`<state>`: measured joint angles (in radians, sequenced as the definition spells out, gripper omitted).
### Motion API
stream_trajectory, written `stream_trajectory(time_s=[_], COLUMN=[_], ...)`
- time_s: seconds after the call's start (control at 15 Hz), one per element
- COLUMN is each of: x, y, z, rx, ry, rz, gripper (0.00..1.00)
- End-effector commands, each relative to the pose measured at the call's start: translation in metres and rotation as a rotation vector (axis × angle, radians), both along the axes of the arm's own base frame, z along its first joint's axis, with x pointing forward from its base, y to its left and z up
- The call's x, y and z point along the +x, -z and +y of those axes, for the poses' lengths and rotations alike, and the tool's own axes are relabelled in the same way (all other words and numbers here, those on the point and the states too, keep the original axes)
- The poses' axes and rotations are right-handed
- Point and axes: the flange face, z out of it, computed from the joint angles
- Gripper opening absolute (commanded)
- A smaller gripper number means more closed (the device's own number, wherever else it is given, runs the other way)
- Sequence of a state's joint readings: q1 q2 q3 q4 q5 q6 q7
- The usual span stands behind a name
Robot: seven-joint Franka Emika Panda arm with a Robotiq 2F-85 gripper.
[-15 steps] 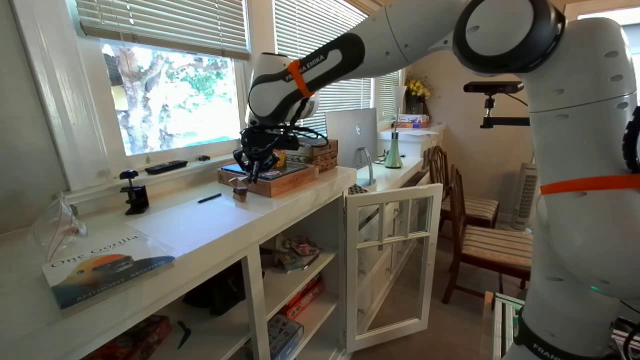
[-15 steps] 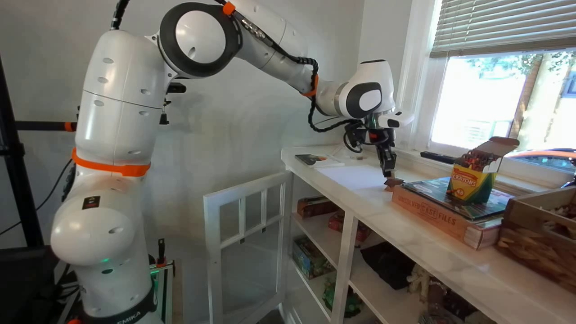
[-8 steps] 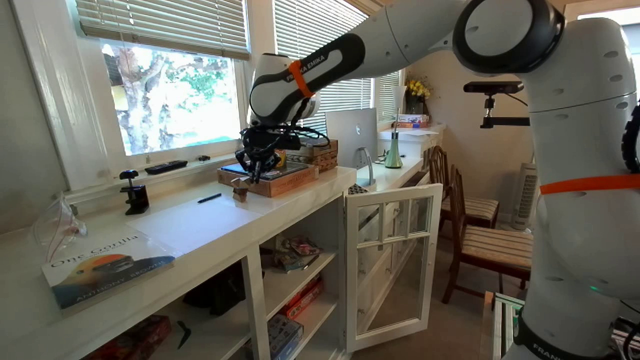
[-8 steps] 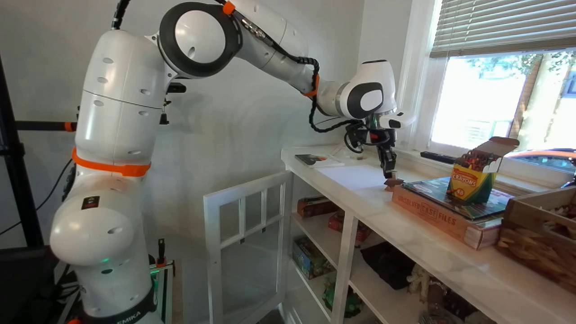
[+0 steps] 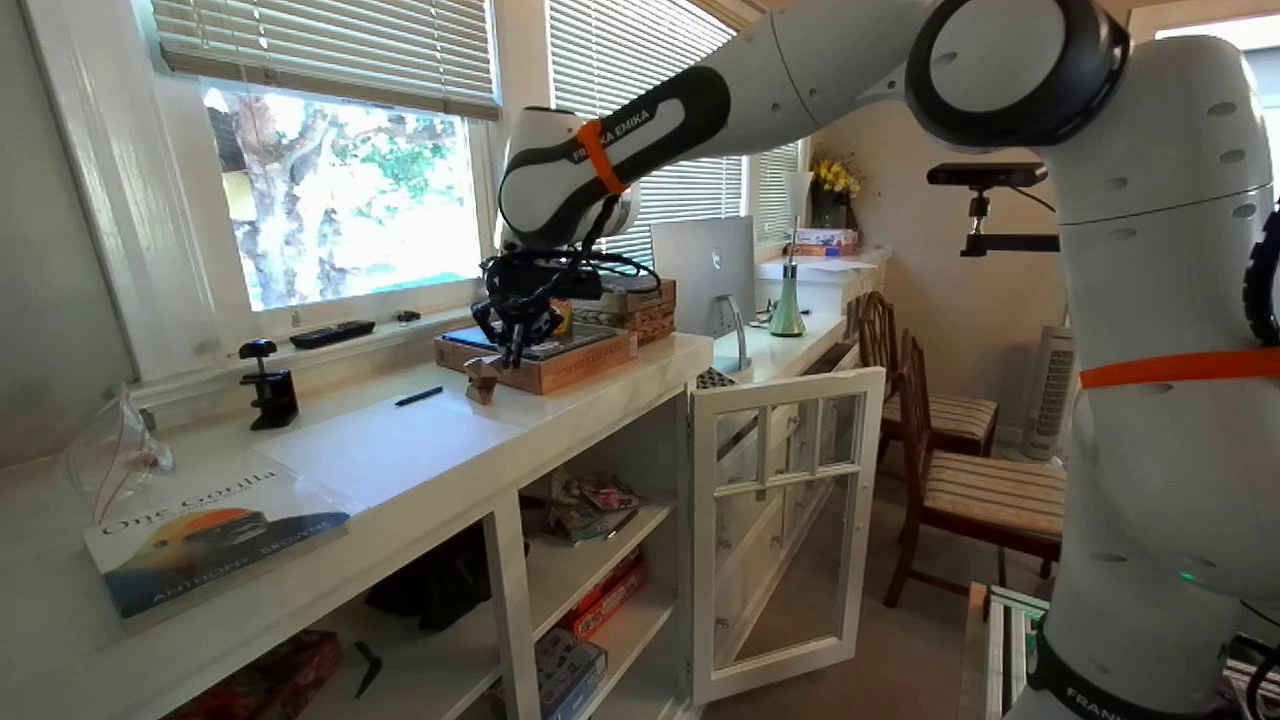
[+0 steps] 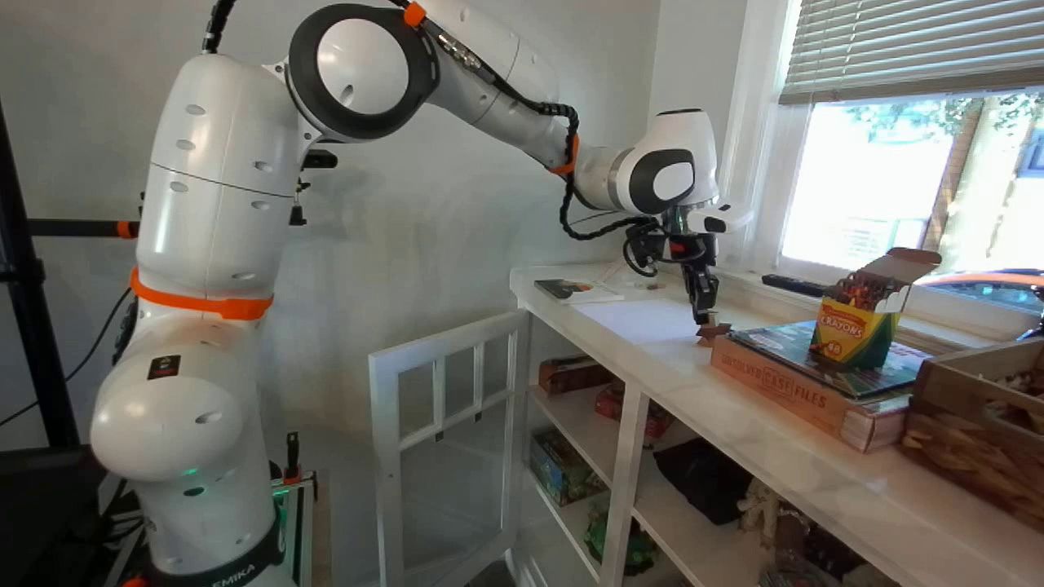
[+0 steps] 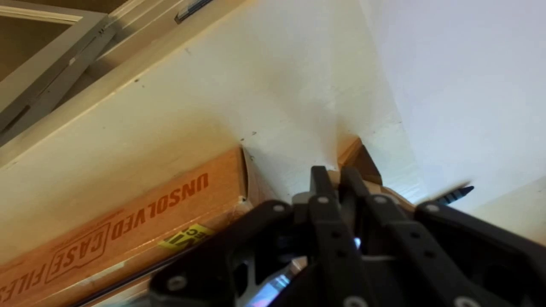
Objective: Put the light brown block on the other blocks
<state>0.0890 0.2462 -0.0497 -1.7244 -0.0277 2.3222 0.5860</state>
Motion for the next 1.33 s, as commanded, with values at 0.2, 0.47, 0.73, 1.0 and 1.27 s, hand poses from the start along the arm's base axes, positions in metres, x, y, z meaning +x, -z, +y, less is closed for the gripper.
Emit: stream_trajectory(time_s=[0.2, 0.47, 0.73, 1.0, 1.27], x=[0.0009, 0.0013, 0.0025, 0.0022, 0.0006], y=[-0.0019, -0.0026, -0.0045, -0.0022, 0.0048], z=[-0.0026, -0.0032, -0.0027, -0.0024, -0.0028], rx=[0.001, 0.001, 0.001, -0.004, -0.013], ry=[-0.007, -0.006, -0.006, -0.009, -0.021], rz=[0.028, 0.028, 0.026, 0.033, 0.055], gripper=[0.32, 0.42, 0.43, 0.45, 0.41])
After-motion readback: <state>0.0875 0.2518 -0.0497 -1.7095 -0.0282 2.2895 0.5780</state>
